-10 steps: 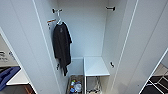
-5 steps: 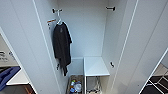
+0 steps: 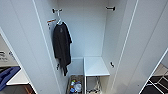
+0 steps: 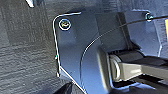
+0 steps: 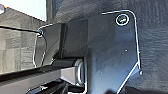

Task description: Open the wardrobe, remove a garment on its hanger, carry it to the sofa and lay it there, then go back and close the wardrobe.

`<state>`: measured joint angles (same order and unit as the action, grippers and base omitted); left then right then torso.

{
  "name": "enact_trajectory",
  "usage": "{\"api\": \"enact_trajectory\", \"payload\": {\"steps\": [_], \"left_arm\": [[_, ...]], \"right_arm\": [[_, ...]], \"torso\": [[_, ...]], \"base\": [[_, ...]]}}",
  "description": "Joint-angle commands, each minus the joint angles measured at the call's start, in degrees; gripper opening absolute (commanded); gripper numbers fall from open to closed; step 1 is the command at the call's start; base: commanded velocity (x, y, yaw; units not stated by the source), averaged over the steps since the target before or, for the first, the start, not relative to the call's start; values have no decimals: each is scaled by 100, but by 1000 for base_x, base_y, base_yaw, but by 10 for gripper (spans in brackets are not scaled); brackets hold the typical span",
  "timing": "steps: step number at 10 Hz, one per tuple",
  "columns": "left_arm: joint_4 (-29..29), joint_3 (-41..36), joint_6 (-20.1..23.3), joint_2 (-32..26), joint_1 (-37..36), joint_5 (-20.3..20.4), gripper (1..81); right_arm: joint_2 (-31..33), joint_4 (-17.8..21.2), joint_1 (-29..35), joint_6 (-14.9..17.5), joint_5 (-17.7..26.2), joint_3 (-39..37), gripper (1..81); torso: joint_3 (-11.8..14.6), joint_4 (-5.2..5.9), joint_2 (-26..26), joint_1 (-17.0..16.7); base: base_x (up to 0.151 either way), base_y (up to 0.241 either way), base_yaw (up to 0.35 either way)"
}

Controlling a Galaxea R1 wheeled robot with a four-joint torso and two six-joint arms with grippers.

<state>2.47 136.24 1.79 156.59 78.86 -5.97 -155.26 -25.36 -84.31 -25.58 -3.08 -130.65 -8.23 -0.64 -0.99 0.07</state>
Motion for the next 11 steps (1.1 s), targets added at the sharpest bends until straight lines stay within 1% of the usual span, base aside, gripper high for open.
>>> {"api": "enact_trajectory", "payload": {"steps": [1, 2, 3, 4, 5, 6, 8, 9, 11], "left_arm": [[-149, -1720, -21, -1592, -550, -317, 811], [-247, -2022, -21, -1920, -665, -106, 811], [-300, -2189, -21, -2175, -805, 149, 811], [-406, -2304, -47, -2395, -1008, 175, 811], [-606, -2618, -47, -2770, -1183, 202, 811], [-775, -2919, -56, -3098, -1368, 219, 811], [-1213, -3234, -56, -3659, -1746, 219, 811], [-1423, -3322, -65, -3887, -1956, 211, 811], [-1862, -3481, -65, -4239, -2317, 211, 811]], "right_arm": [[965, 109, 585, -156, -42, 636, 811], [1293, 92, 726, -457, -201, 805, 811], [1601, 101, 841, -633, -456, 937, 811], [1864, 101, 1007, -721, -570, 1051, 811], [2162, 101, 1156, -825, -570, 1174, 811], [2330, 92, 1288, -1011, -570, 1157, 811], [2663, 101, 1666, -1309, -588, 1157, 811], [2821, 101, 1920, -1492, -579, 1148, 811], [3155, 101, 2343, -1993, -580, 1139, 811]], "torso": [[0, 0, 0, 0], [0, 0, 0, 0], [0, 0, 0, 0], [0, 0, 0, 0], [0, 0, 0, 0], [0, 0, 0, 0], [0, 0, 0, 0], [0, 0, 0, 0], [-2, 0, 0, 2]], "base": [[0, 0, 0], [0, 0, 0], [0, 0, 0], [0, 0, 0], [0, 0, 0], [0, 0, 0], [0, 0, 0], [0, 0, 0], [0, 0, 0]]}}
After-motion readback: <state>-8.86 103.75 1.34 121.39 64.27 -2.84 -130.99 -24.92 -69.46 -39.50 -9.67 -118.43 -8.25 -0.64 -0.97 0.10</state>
